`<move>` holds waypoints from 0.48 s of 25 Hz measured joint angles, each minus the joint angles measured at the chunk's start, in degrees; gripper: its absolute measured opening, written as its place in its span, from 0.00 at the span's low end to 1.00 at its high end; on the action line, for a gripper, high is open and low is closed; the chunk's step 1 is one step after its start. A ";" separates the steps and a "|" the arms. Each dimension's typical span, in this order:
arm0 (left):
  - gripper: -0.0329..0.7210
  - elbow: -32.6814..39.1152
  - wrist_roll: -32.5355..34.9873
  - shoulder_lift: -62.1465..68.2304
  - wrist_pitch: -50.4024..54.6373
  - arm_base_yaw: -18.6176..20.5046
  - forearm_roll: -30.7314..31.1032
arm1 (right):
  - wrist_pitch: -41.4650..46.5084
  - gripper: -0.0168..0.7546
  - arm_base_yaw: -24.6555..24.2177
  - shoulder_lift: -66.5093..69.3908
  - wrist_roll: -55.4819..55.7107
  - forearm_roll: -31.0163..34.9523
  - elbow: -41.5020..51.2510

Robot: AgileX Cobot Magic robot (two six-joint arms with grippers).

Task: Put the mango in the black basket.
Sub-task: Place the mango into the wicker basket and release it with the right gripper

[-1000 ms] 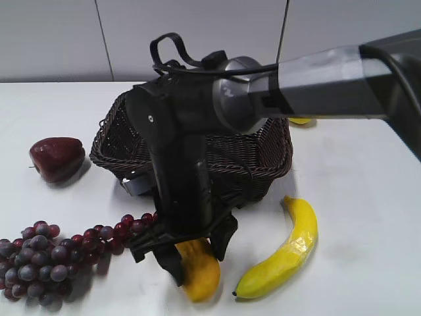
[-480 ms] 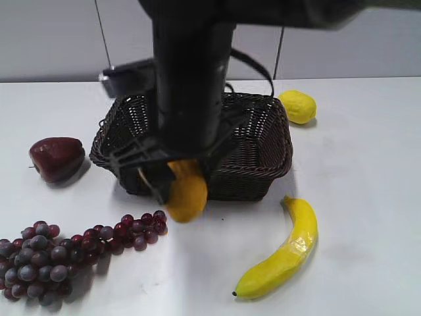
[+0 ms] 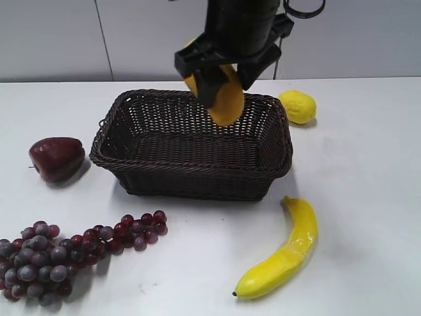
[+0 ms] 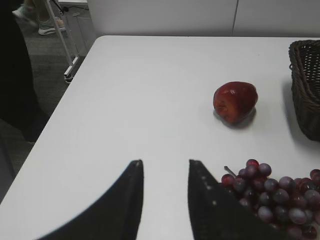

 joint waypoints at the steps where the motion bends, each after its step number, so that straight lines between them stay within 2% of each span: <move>1: 0.36 0.00 0.00 0.00 0.00 0.00 0.00 | 0.00 0.68 -1.30 1.41 -1.81 0.00 -0.33; 6: 0.36 0.00 0.00 0.00 0.00 0.00 0.00 | -0.82 0.68 -3.56 9.18 -9.97 -0.32 -0.76; 12: 0.36 0.00 0.00 0.00 0.00 0.00 0.00 | -8.94 0.68 -3.56 16.52 -13.27 -0.70 -0.80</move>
